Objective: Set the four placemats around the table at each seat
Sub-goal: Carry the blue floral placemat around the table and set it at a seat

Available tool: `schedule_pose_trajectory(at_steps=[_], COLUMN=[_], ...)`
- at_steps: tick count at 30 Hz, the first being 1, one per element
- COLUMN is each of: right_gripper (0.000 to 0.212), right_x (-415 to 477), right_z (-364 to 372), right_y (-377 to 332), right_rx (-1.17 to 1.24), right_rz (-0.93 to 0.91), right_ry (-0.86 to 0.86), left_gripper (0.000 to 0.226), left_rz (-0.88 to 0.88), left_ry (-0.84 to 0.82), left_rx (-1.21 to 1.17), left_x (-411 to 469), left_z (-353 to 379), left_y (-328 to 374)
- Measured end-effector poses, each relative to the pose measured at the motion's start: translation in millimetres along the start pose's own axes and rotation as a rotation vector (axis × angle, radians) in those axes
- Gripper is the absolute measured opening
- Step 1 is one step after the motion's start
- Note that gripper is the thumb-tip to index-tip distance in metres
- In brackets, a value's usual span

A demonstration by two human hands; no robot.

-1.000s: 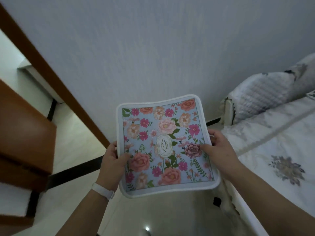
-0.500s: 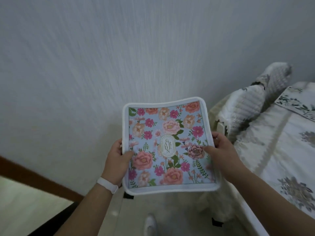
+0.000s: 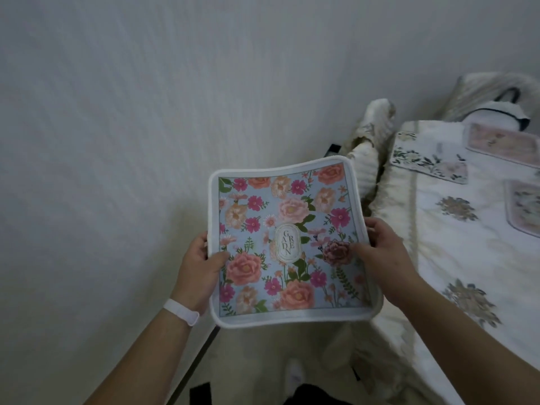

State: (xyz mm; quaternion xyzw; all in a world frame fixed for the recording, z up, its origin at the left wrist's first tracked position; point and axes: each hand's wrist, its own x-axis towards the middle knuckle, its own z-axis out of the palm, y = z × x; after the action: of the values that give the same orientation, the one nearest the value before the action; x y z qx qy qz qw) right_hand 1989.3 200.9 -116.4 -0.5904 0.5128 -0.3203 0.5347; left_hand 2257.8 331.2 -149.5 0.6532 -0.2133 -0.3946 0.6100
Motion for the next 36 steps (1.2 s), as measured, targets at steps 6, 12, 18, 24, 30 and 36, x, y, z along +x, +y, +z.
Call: schedule_pose_trajectory(at_steps=[6,12,18,24,30,36], right_gripper=[0.032,0.032,0.030,0.028,0.029,0.026], right_x=[70.1,165.0,239.4,254.3,250.6,243.4], right_z=[-15.5,-28.6,-62.1,-113.2,-157.1,-174.6], right_y=[5.8,5.7,-0.2,11.8,29.8,59.7], right_rx=[0.064,0.152,0.249,0.299,0.311,0.323], right_rz=[0.024,0.022,0.054,0.123,0.181,0.272], right_ry=[0.096,0.133,0.202,0.376,0.619,0.851], left_gripper=[0.032,0.028,0.032,0.031,0.027,0.031], left_rz=[0.006,0.029,0.077,0.046,0.059,-0.017], left_ry=[-0.080,-0.096,-0.183,-0.356,-0.565,-0.807], left_rx=[0.051,0.139,0.243,0.286,0.344,0.408], left_x=[79.7,170.5,252.5,297.8,320.5,346.8], left_z=[51.4,104.2,174.7,259.4,352.6,441.2], left_y=[19.5,50.6,83.4,87.1,81.9,62.7])
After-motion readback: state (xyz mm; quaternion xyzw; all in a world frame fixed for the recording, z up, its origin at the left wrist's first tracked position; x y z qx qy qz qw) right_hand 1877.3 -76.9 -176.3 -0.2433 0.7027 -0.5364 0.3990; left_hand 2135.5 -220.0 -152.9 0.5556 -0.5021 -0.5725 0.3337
